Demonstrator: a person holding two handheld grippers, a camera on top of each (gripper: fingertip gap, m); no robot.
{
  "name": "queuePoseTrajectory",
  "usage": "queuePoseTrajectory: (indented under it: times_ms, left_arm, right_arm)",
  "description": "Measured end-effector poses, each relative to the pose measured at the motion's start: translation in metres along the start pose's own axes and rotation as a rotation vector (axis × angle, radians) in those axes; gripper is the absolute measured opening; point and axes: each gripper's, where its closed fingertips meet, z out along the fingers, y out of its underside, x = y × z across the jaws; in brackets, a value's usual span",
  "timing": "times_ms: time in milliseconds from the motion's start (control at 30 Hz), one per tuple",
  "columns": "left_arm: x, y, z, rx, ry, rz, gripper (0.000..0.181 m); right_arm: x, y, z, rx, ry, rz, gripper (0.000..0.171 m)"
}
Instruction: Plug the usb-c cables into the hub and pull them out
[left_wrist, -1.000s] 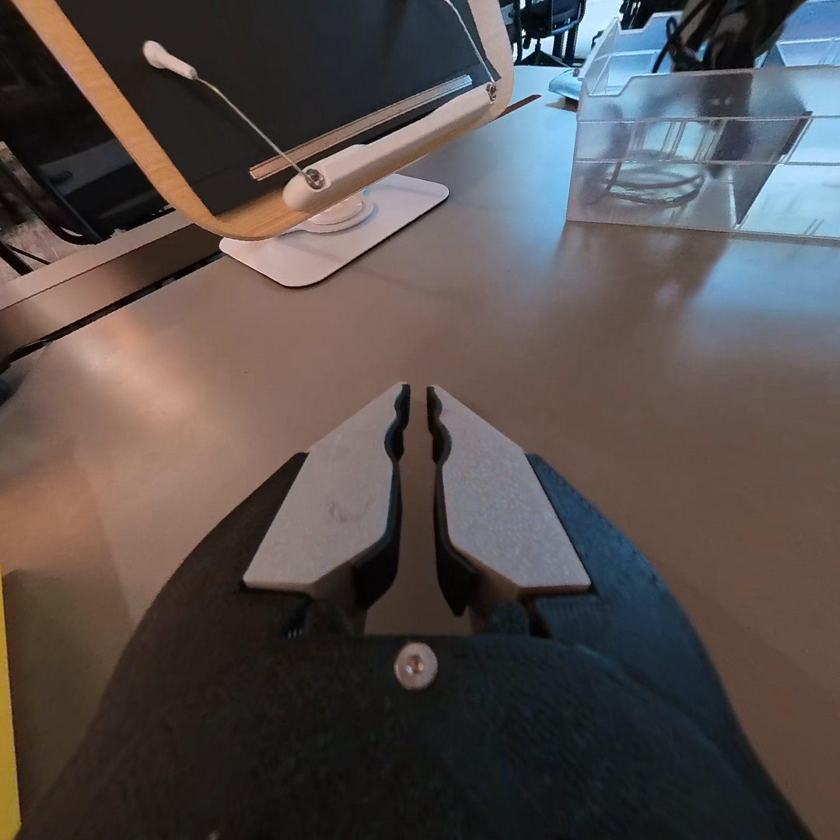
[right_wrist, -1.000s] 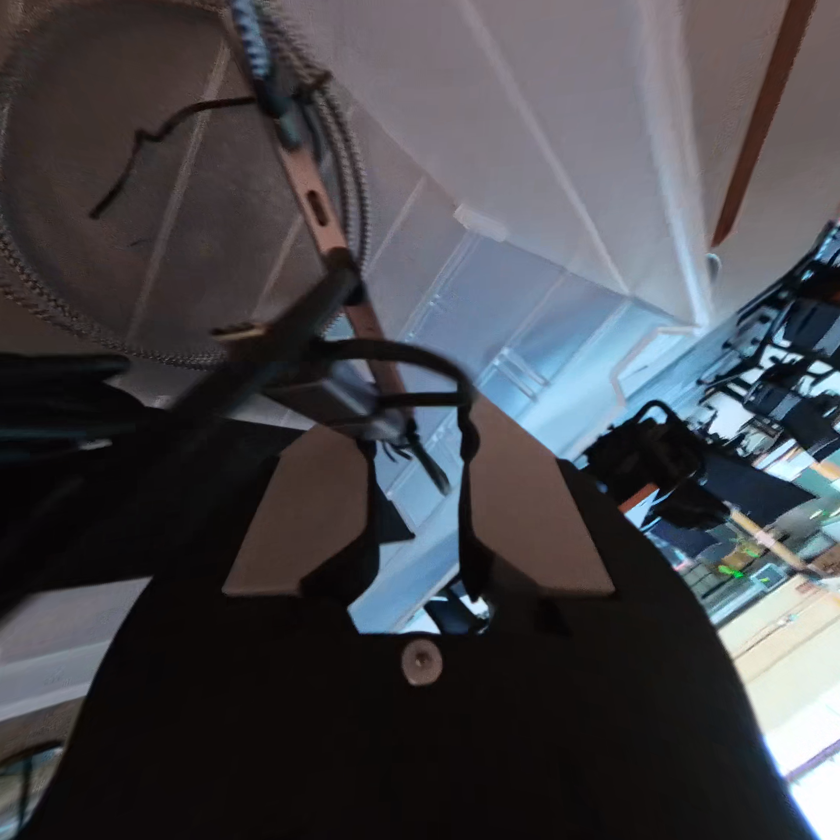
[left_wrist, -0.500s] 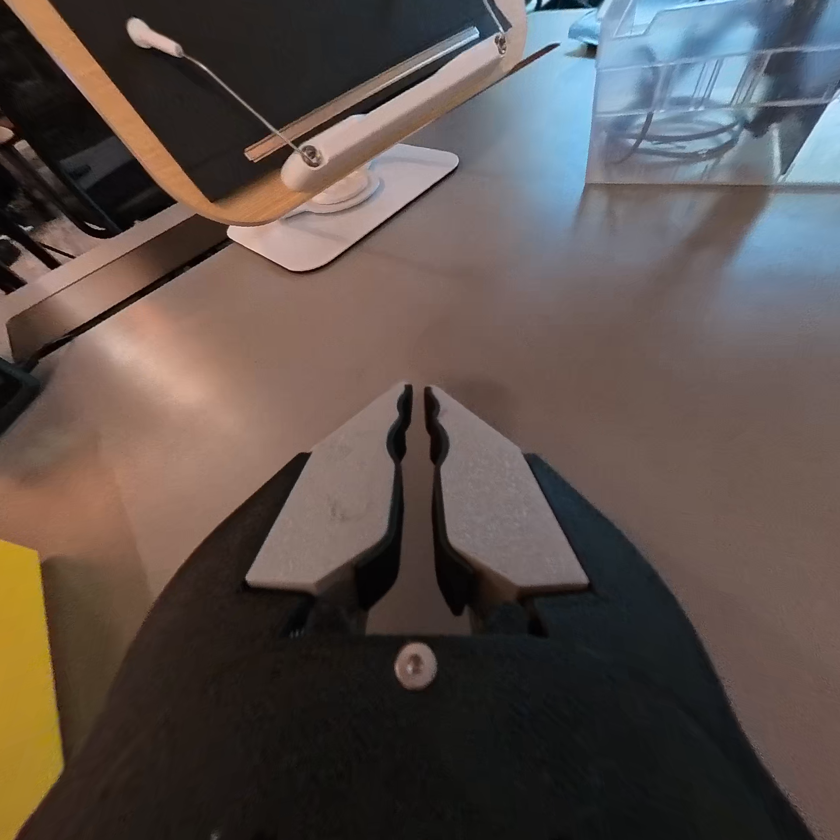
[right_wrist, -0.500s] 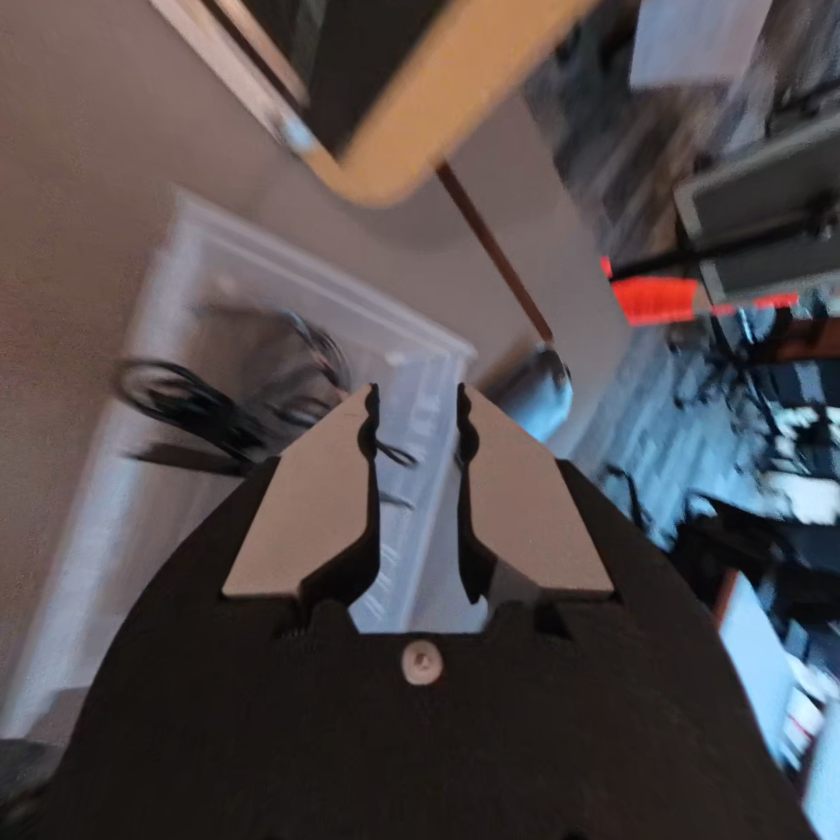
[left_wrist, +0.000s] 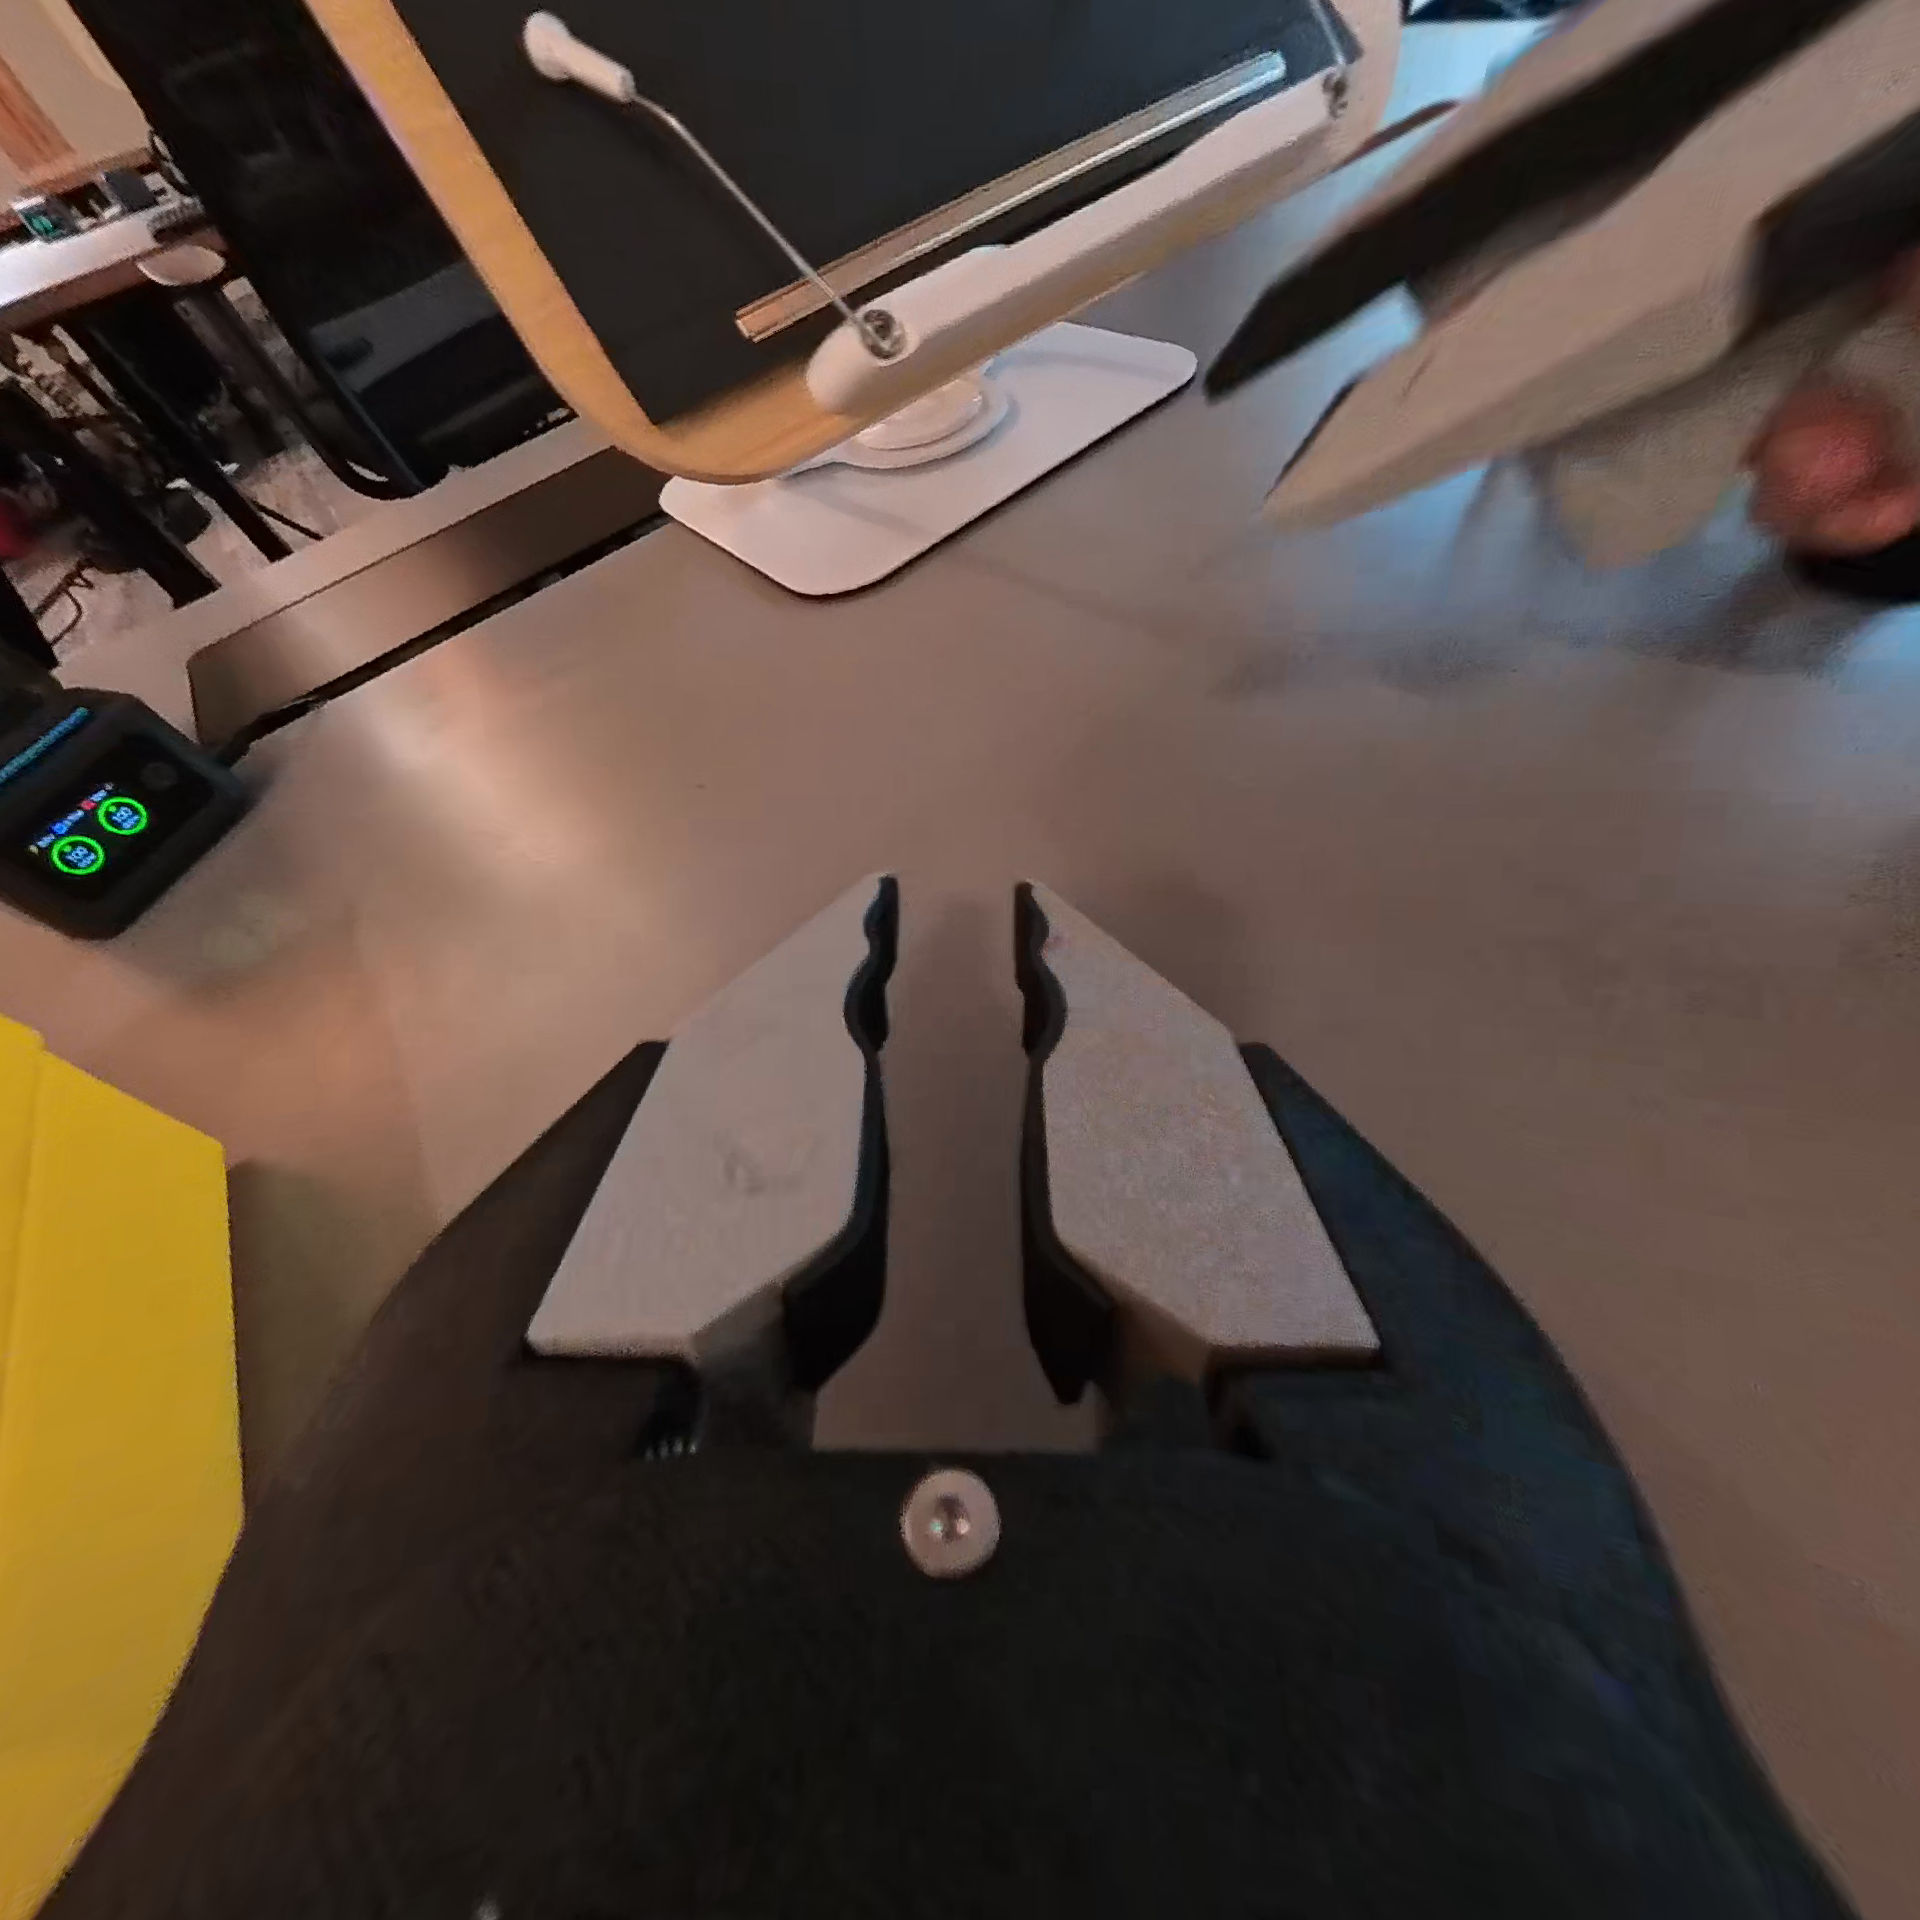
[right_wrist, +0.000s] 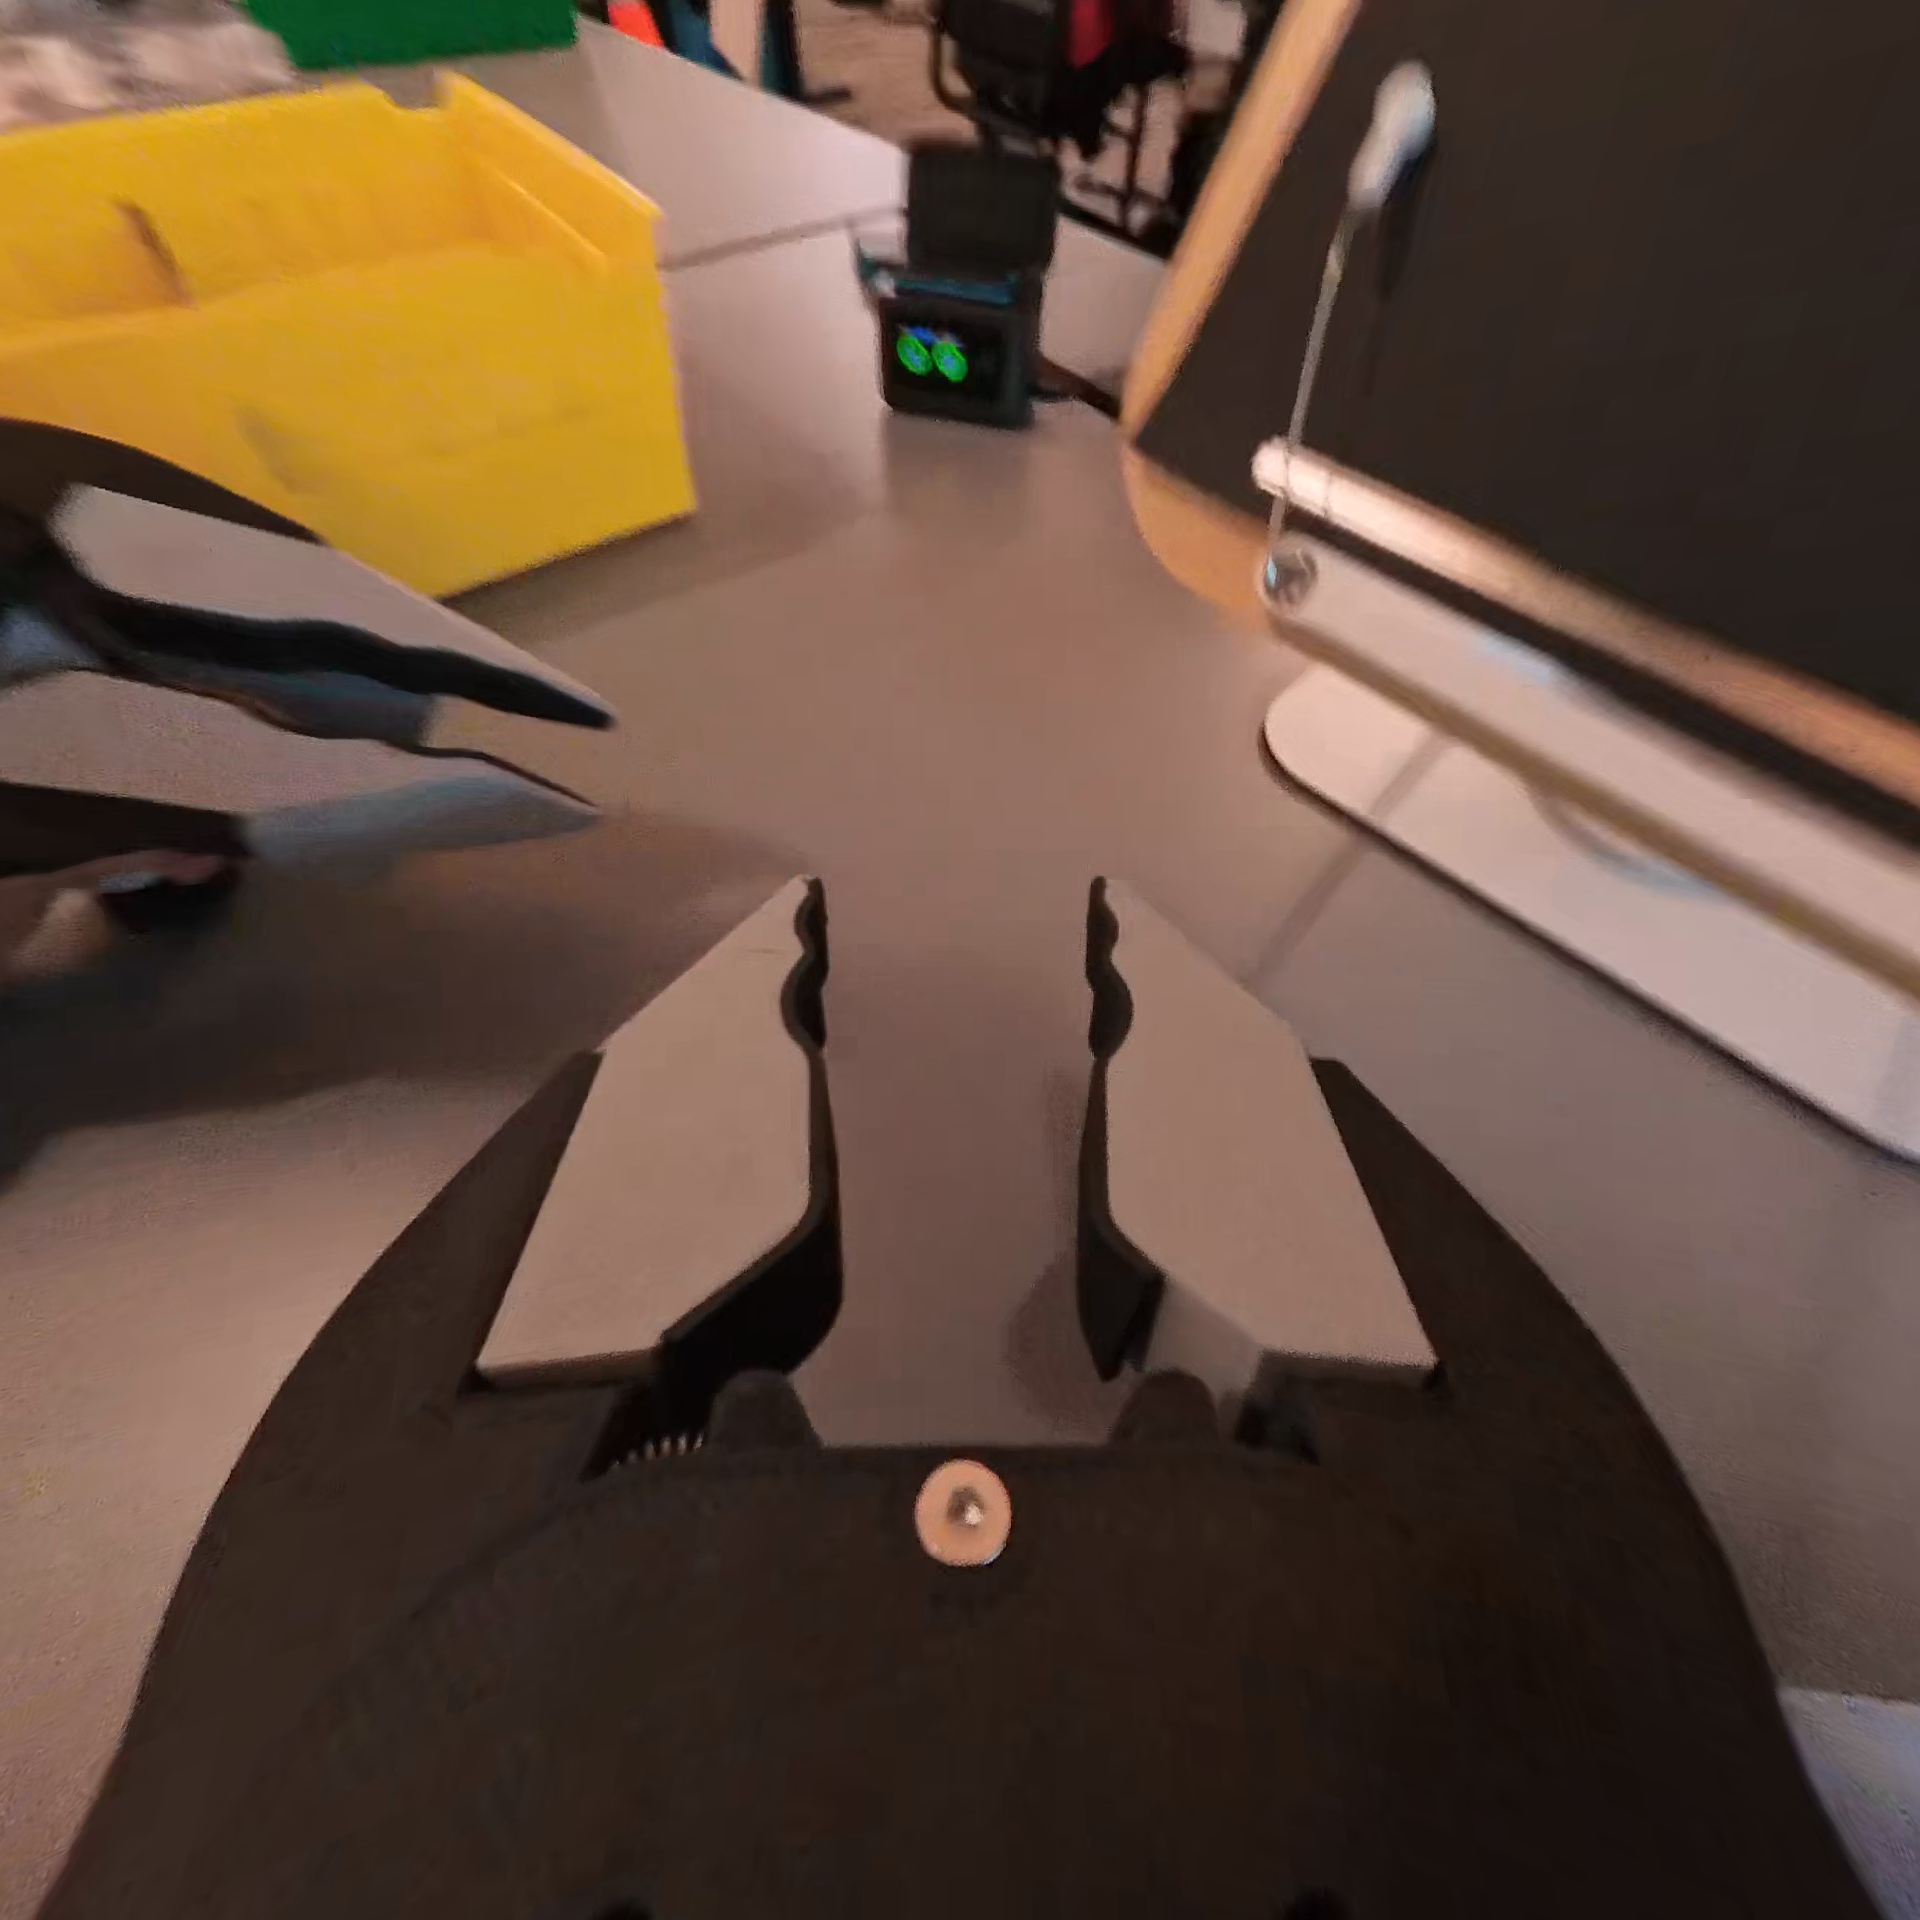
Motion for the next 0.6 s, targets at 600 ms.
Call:
queuePoseTrajectory:
  times_ms: [600]
  left_arm:
    - [0.008,-0.006,-0.005,0.038,-0.015,0.033,0.041]
  right_arm:
    - [-0.004,0.052,0.018,-0.169,-0.026,0.016,0.060]
